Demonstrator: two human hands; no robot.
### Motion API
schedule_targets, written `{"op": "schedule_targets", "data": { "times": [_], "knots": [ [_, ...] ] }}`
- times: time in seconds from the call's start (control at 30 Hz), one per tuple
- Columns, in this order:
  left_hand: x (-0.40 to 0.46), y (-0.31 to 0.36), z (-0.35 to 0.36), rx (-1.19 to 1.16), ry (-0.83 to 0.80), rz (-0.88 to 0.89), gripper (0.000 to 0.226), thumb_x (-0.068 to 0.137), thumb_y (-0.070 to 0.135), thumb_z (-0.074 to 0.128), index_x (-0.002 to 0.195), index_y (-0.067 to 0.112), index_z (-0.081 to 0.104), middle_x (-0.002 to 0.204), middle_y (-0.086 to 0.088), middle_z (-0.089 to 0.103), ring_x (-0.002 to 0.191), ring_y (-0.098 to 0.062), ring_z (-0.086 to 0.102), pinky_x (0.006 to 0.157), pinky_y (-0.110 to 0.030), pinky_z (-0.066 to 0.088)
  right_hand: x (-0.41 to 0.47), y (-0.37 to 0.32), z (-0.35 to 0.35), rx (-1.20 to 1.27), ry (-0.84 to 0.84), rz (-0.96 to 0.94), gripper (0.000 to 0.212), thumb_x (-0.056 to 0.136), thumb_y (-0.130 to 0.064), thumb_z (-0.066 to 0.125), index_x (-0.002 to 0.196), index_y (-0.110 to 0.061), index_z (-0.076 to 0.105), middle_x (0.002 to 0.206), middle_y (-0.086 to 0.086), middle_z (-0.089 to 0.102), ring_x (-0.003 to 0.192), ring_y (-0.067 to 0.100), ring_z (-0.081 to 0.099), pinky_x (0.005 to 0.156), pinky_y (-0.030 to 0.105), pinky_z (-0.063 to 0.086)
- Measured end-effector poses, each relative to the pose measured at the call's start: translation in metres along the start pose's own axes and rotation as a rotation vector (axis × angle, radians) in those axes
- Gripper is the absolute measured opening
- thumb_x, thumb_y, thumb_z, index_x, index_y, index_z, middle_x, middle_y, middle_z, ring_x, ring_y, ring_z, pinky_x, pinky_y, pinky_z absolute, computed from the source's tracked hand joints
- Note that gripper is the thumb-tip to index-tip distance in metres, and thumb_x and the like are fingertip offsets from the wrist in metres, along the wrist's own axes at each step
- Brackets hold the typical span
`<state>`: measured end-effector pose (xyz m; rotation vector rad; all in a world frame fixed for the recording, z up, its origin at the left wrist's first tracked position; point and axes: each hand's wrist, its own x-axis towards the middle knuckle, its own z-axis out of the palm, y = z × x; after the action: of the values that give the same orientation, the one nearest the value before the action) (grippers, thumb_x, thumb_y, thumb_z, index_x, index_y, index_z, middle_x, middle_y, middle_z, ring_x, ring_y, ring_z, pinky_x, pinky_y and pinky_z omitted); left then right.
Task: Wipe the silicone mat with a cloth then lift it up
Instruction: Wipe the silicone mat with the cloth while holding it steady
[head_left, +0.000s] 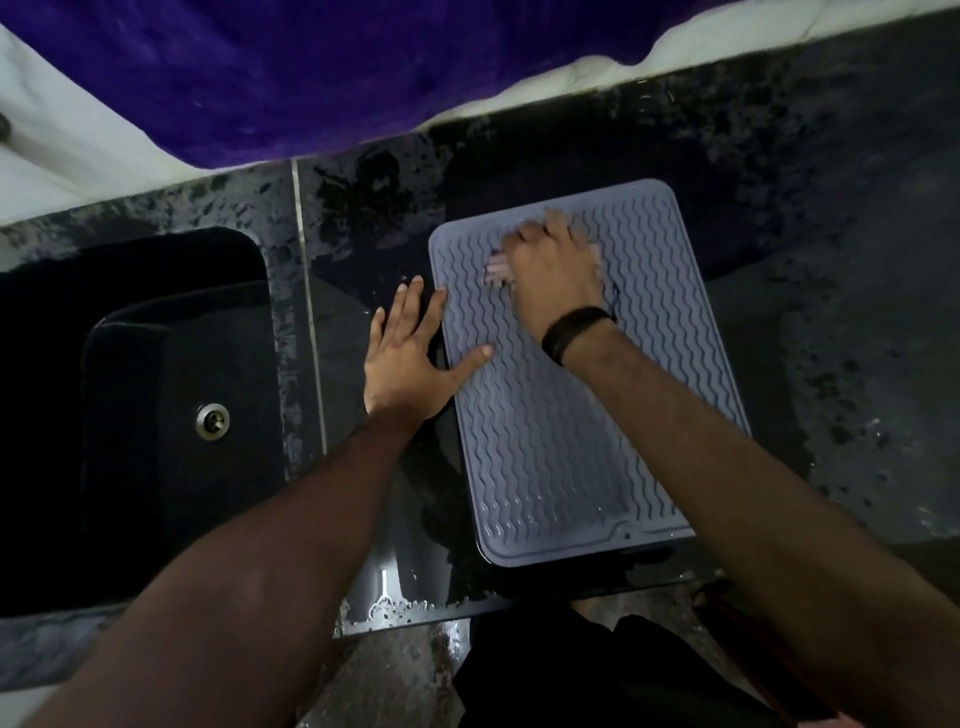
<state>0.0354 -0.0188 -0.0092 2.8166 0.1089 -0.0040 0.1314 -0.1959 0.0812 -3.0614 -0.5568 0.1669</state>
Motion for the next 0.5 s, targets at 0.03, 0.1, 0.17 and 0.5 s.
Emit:
{"op": "schedule_targets", "data": {
  "times": [0.03, 0.1, 0.17, 0.5],
  "knots": [
    [0.000, 0.000, 0.000, -0.002, -0.002, 0.001, 0.098, 0.084, 0.091, 0.036, 0.161, 0.033, 0.025, 0.171, 0.003, 0.015, 0.158, -0.012, 0.005, 0.128, -0.041, 0.002, 0.014, -0.003, -0.002, -0.004, 0.006, 0.001, 0.045, 0.083, -0.013, 0.059, 0.127, -0.010, 0.055, 0.128, 0.012, 0.055, 0.126, 0.034, 0.037, 0.098, 0.046, 0.036],
    [0.000, 0.000, -0.001, 0.008, -0.015, 0.000, 0.098, 0.084, 0.091, 0.036, 0.162, 0.034, 0.023, 0.171, 0.003, 0.014, 0.158, -0.012, 0.004, 0.128, -0.041, 0.002, 0.034, -0.009, -0.002, -0.010, -0.010, -0.004, 0.042, 0.086, -0.012, 0.056, 0.127, -0.010, 0.055, 0.128, 0.012, 0.055, 0.125, 0.034, 0.038, 0.097, 0.046, 0.037],
    [0.000, 0.001, -0.001, 0.015, -0.018, -0.003, 0.098, 0.084, 0.091, 0.036, 0.162, 0.034, 0.022, 0.171, 0.003, 0.013, 0.158, -0.012, 0.004, 0.128, -0.042, 0.003, 0.044, -0.011, 0.002, -0.023, -0.047, -0.019, 0.040, 0.088, -0.012, 0.053, 0.128, -0.011, 0.056, 0.130, 0.012, 0.053, 0.126, 0.033, 0.037, 0.098, 0.046, 0.037],
    [0.000, 0.000, -0.001, 0.004, 0.008, 0.017, 0.097, 0.085, 0.089, 0.038, 0.161, 0.030, 0.028, 0.171, 0.001, 0.016, 0.158, -0.014, 0.006, 0.128, -0.044, 0.005, 0.044, 0.049, -0.002, -0.061, -0.068, 0.116, 0.039, 0.088, -0.020, 0.058, 0.124, -0.006, 0.057, 0.127, 0.018, 0.055, 0.129, 0.039, 0.034, 0.099, 0.047, 0.036]
  ]
}}
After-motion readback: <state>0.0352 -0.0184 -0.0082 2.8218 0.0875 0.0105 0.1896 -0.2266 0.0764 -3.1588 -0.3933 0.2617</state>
